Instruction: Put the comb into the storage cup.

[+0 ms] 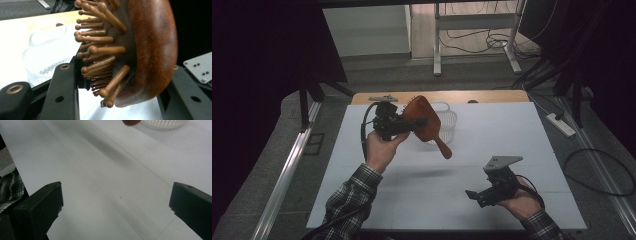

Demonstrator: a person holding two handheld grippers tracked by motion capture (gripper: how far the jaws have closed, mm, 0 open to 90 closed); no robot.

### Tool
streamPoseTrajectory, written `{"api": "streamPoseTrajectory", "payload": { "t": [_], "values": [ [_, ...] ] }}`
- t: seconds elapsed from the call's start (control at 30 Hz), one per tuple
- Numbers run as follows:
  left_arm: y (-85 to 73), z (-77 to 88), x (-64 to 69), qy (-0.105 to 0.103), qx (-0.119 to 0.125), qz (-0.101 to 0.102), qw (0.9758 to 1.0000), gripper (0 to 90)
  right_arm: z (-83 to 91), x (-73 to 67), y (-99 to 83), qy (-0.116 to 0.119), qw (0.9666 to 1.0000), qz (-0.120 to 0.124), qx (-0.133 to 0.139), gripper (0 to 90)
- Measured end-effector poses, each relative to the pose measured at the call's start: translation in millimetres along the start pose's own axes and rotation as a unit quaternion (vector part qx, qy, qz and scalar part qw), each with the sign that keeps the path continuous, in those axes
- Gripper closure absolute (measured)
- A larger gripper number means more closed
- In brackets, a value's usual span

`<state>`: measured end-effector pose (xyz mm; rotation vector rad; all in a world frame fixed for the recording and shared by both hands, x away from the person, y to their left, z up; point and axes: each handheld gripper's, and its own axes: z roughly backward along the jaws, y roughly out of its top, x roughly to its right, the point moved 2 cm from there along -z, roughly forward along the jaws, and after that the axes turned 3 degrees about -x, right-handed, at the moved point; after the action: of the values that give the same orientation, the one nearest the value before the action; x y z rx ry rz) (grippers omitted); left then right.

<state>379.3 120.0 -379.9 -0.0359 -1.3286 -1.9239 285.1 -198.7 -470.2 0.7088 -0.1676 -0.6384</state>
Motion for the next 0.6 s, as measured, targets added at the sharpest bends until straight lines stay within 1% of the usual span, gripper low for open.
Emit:
{"api": "streamPoseTrajectory", "payload": {
  "t": [0.07, 0.13, 0.27, 0.4, 0.47, 0.6],
  "values": [
    [2.8, 1.4, -2.0, 0.001, 0.004, 0.003, 1.0000, 52.7, 3.2, 1.8, -2.6, -0.008, 1.0000, -0.001, 0.003, 0.0],
    [6.0, 3.1, -3.4, 0.004, 0.008, 0.004, 1.0000, 52.7, 5.9, 3.7, -4.7, -0.011, 0.9999, -0.006, 0.002, 0.0],
    [12.2, 6.1, -6.5, 0.007, 0.013, 0.007, 0.9999, 52.7, 10.7, 7.1, -10.0, -0.011, 0.9998, -0.016, -0.004, 0.0],
    [16.5, 8.3, -8.7, 0.012, 0.016, 0.009, 0.9997, 52.7, 14.3, 8.5, -14.4, -0.014, 0.9997, -0.018, -0.006, 0.0],
    [20.1, 11.1, -11.2, 0.014, 0.023, 0.014, 0.9995, 52.7, 17.8, 10.2, -19.3, -0.019, 0.9996, -0.018, -0.007, 0.0],
    [25.2, 14.8, -13.7, 0.018, 0.031, 0.018, 0.9992, 52.7, 22.2, 14.9, -27.2, -0.024, 0.9991, -0.034, -0.010, 0.0]
  ]
}}
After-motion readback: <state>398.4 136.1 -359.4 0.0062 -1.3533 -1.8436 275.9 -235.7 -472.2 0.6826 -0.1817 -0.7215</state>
